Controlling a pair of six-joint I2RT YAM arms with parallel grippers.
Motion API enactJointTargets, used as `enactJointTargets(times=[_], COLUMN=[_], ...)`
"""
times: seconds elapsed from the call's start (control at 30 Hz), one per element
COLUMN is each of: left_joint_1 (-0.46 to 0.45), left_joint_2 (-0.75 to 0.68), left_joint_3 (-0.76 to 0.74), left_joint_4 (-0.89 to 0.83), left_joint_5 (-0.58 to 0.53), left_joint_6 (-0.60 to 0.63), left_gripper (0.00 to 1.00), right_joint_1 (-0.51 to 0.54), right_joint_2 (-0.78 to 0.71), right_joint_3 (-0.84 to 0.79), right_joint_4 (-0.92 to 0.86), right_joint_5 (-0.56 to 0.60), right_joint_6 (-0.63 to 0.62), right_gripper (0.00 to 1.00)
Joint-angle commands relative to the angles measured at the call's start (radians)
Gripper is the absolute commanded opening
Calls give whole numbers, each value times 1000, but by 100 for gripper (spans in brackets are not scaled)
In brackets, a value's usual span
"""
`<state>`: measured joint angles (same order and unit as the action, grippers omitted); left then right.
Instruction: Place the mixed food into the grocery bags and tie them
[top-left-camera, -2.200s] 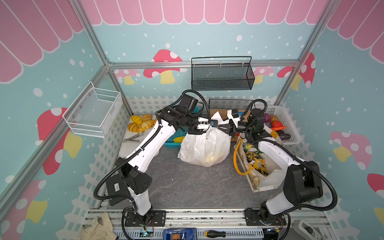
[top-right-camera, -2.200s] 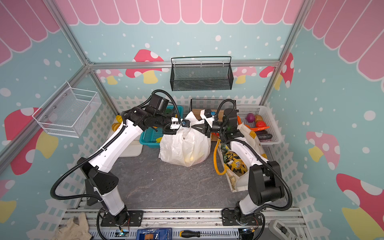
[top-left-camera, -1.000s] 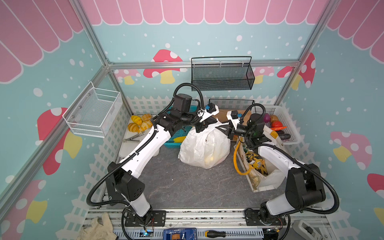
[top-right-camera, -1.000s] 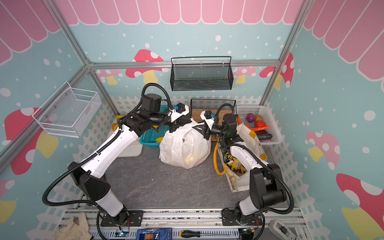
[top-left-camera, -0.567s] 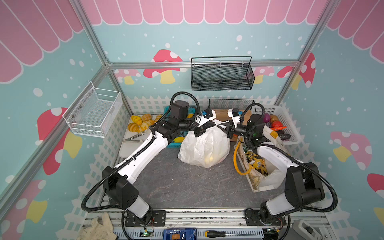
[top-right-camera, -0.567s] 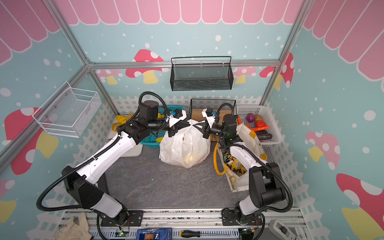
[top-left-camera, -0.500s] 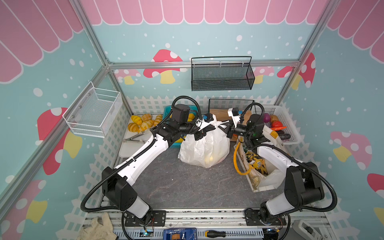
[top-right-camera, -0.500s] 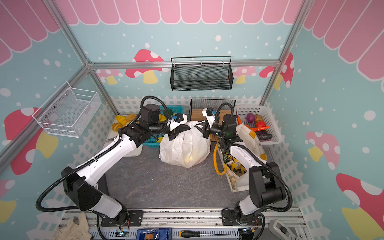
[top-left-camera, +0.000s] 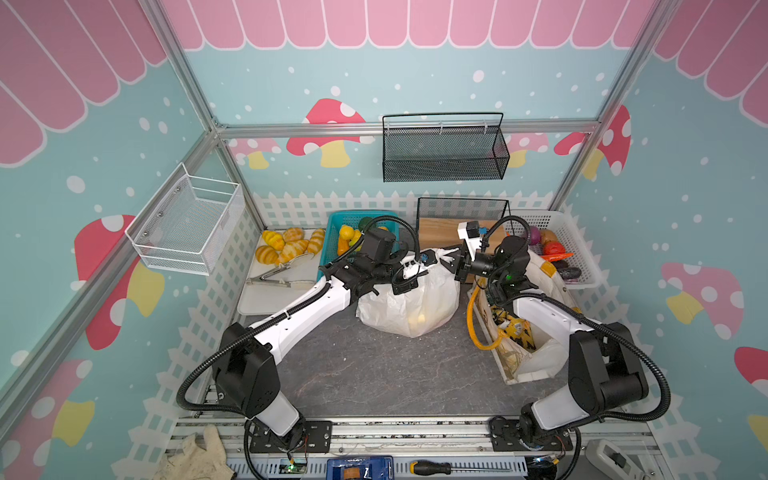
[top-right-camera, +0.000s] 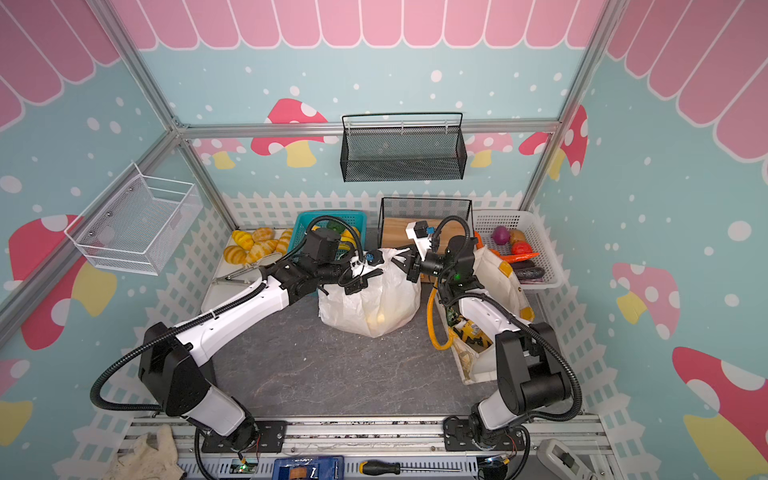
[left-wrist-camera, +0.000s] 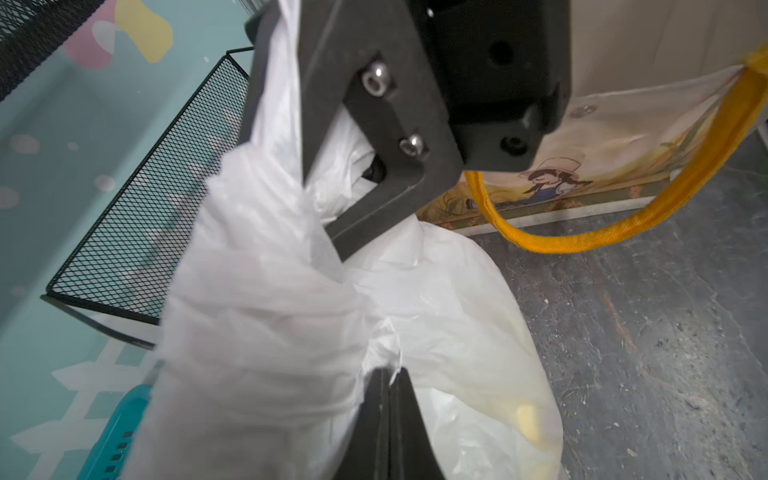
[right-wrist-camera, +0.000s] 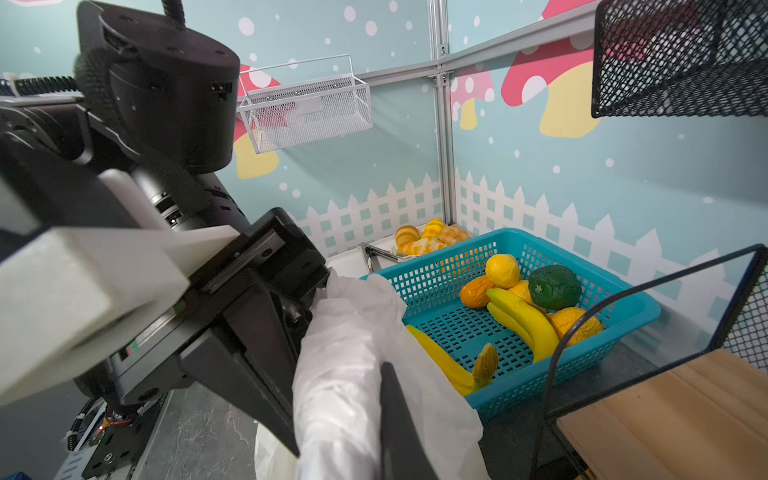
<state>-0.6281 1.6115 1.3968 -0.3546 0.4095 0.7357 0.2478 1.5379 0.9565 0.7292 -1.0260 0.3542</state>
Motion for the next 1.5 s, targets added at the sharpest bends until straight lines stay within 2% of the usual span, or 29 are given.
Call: enactJointTargets(times=[0.0,0.1,0.27,0.4,0.6,0.73,1.03,1.13,1.23,1.47], left_joint_1=[3,5,11,17,24,25,28,27,30,30], left_joint_2=[7,8,24,27,36,39,40,38,39,14], left_joint_3=[11,19,42,51,59,62,64,64,60,54], left_joint_4=[-22,-46,-76,-94,-121,-124,-132,-133,-133,-131], left_joint_5=[-38,-34,-36,-34,-51,-47,-49,-50,-51,-28], left_joint_6=[55,77,92,104,130,136,140,140,139,111], left_gripper=[2,1,0,0,0,0,0,0,0,1], right_joint_1=[-8,-10,-17,-33,-62,-57,-8,10,14,21], right_joint_2=[-5,-11,-27,-46,-76,-70,3,41,70,74], right_joint_3=[-2,23,37,48,45,55,135,170,185,173], right_joint_4=[-42,-150,-218,-302,-348,-332,-255,-261,-274,-291], right_joint_5=[-21,10,38,53,-10,-75,-58,-58,-39,-35], right_joint_6=[-90,-177,-235,-309,-367,-362,-313,-316,-328,-393], right_gripper=[15,21,27,36,51,57,59,59,52,16])
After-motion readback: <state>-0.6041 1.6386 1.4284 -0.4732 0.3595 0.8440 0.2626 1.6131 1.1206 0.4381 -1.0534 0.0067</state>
